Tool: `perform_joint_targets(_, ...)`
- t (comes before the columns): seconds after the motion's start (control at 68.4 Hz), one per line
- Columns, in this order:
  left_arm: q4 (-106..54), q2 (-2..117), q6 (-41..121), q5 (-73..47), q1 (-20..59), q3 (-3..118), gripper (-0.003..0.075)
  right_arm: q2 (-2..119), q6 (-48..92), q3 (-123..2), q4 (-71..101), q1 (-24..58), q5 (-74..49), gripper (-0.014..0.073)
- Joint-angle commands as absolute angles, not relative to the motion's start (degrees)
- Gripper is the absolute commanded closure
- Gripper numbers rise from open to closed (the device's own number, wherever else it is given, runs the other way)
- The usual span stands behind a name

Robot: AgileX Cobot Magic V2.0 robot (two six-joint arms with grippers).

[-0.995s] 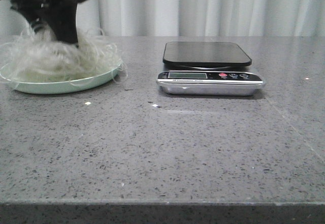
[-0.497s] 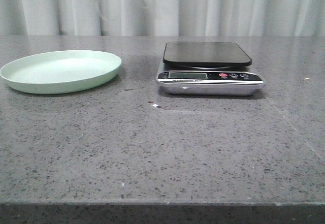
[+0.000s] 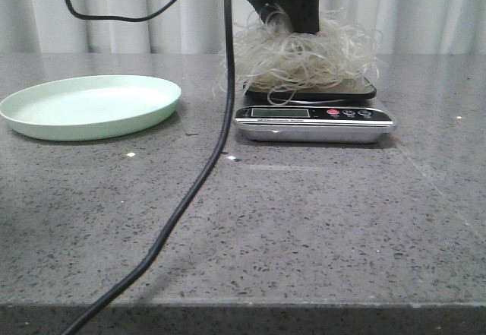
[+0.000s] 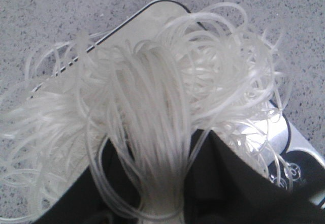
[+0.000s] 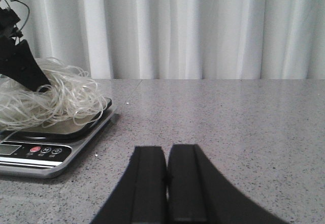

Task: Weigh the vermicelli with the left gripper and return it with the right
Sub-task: 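Lift the vermicelli with the left gripper and carry it onto the scale pan, then open the left gripper and withdraw it from the scale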

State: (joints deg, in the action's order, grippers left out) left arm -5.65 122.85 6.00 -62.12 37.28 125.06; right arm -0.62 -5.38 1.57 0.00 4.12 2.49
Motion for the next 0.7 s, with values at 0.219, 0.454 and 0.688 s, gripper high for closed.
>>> perform_joint_targets(0.219, -7.67, 119.93, 5.8, -62.26, 37.64, 131.37, 0.0029, -1.51, -5.0, 1.11, -0.94, 3.78, 7.41, 0.0428)
perform_joint_targets(0.454, -7.35, 117.93, 5.66, -68.54, 35.85, 141.16, 0.0083, -1.51, -5.0, 1.11, -0.94, 3.78, 7.41, 0.0428)
perform_joint_targets(0.688, -8.18, 110.08, 5.95, -70.6, 31.3, 140.91, 0.019, -1.51, -5.0, 1.11, -0.94, 3.78, 7.41, 0.0428)
